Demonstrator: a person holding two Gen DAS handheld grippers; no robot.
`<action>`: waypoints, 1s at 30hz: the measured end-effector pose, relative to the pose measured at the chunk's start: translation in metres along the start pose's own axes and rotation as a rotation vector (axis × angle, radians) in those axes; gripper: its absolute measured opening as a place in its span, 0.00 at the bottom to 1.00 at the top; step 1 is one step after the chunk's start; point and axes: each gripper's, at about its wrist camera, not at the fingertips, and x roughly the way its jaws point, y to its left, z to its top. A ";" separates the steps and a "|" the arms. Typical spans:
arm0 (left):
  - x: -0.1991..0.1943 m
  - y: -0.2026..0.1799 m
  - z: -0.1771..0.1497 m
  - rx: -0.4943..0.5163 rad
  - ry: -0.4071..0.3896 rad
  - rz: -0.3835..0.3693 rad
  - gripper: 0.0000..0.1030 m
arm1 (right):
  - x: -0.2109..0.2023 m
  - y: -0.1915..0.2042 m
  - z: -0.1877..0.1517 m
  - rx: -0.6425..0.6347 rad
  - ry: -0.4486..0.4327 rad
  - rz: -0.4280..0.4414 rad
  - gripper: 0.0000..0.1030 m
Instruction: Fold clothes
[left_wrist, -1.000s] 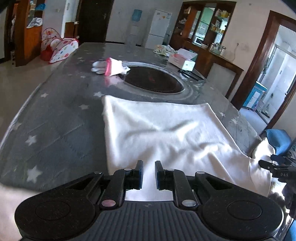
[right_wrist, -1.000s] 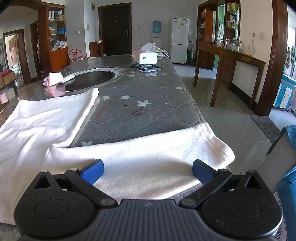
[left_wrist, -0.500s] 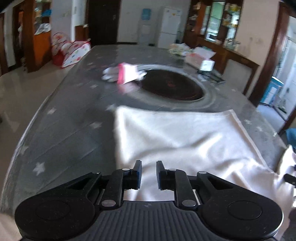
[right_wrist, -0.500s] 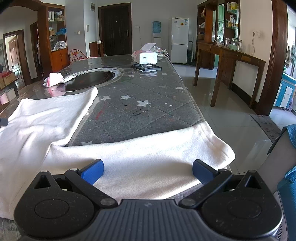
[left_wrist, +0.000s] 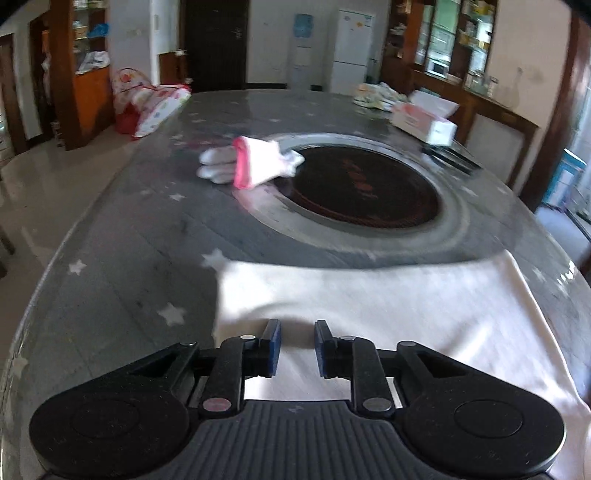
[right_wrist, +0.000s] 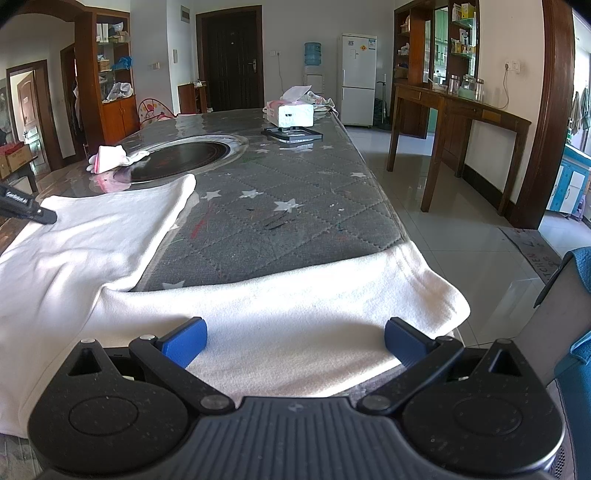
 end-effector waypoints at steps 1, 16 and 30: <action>0.002 0.002 0.002 -0.007 -0.006 0.013 0.28 | 0.000 0.000 0.000 0.000 0.000 0.000 1.00; -0.012 -0.023 0.001 0.061 -0.036 0.014 0.41 | 0.000 0.000 0.000 0.000 0.000 0.000 1.00; -0.001 -0.068 -0.010 0.253 -0.029 0.016 0.45 | -0.001 0.000 0.000 0.000 0.000 0.001 1.00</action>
